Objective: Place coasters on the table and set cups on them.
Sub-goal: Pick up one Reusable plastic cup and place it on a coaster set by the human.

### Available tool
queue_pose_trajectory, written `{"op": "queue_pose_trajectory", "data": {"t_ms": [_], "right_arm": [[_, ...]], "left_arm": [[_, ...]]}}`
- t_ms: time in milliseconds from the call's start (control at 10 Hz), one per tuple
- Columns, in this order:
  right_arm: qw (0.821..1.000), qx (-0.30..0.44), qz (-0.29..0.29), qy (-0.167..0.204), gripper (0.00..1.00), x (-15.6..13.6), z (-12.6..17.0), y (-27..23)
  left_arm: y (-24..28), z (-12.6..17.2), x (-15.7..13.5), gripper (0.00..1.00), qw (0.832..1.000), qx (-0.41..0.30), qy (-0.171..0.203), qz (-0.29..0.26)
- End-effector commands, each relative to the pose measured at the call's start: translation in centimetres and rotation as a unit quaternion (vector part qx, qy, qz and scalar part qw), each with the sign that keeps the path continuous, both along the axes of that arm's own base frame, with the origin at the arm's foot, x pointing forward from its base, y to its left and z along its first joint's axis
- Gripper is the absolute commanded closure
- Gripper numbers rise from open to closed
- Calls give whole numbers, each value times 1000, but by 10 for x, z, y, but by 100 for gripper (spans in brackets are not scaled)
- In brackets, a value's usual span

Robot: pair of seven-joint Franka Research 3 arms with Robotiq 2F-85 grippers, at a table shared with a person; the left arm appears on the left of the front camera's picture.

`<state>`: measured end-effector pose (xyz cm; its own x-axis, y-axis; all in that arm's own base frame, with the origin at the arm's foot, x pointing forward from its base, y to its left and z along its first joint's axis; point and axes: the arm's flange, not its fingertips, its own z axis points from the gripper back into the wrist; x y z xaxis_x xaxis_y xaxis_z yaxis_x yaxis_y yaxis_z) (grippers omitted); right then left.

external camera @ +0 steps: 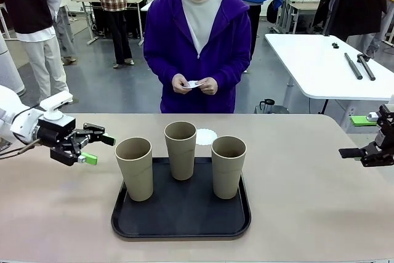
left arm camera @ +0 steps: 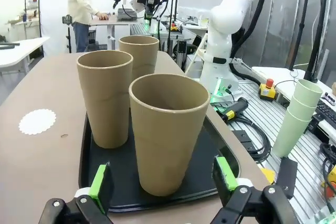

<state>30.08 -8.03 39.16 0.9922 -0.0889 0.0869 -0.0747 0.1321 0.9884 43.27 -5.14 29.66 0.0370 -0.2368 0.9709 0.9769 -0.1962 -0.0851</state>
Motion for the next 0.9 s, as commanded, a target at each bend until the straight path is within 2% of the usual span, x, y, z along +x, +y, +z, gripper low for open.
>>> {"op": "queue_pose_trajectory", "data": {"t_ms": [0,100,500,800], "right_arm": [[1000,4,1,-1,0,0,1,0],[1000,4,1,-1,0,0,1,0],[1000,4,1,-1,0,0,1,0],[1000,4,1,-1,0,0,1,0]], "left_arm": [[-2,-13,-5,0,999,-43,-5,12],[-5,-18,-6,0,999,-46,-12,17],[-20,-41,7,0,998,-54,44,6],[-37,-51,8,0,998,-51,47,-12]]}}
